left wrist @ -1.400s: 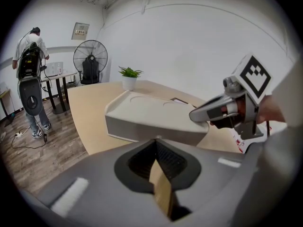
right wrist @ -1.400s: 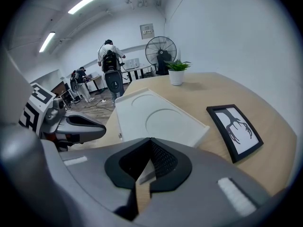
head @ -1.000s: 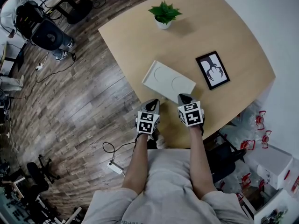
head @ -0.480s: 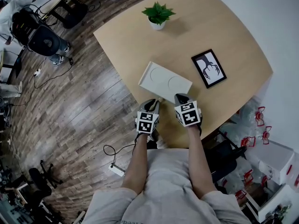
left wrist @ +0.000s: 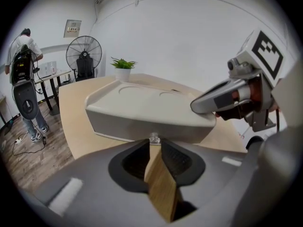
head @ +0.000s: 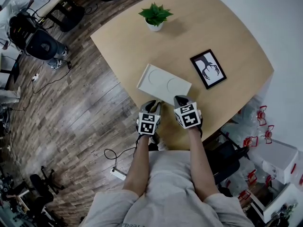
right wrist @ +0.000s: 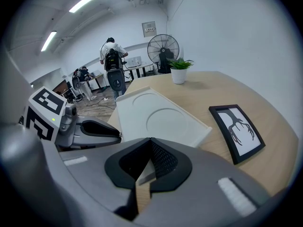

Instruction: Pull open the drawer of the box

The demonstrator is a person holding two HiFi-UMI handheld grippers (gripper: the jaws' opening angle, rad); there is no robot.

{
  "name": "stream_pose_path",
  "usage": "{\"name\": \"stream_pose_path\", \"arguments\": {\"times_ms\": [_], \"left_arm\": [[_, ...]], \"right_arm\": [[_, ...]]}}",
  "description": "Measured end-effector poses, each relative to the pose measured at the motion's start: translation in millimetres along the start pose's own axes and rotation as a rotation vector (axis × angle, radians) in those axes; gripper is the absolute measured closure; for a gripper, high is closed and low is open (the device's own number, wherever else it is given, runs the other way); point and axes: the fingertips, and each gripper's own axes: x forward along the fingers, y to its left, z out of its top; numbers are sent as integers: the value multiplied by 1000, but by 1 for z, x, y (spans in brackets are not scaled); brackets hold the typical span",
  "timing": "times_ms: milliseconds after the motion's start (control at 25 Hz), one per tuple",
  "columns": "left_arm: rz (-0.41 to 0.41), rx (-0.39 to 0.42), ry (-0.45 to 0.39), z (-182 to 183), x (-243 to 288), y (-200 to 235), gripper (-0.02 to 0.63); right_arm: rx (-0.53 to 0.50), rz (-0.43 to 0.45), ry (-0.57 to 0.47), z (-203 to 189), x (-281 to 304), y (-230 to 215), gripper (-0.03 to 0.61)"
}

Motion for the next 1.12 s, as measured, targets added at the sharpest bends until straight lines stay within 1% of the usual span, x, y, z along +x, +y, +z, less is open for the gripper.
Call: {"name": "stream_pose_path", "arguments": {"times_ms": [240, 440, 640, 920, 1120], "left_arm": [[-9, -19, 8, 9, -2, -5, 479], [1, -2, 9, 4, 5, 0, 476], [7, -3, 8, 6, 6, 1, 476], [0, -13, 5, 8, 9, 0, 479], [6, -18, 2, 5, 9, 1, 482]], "right_arm": [[-1, 0, -3, 0, 0, 0, 577], [4, -4, -4, 1, -1, 0, 577], [6, -5, -17, 2, -1, 1, 577], [17, 5, -6, -4, 5, 1, 577], [8, -3, -8, 2, -1, 1, 577]]}}
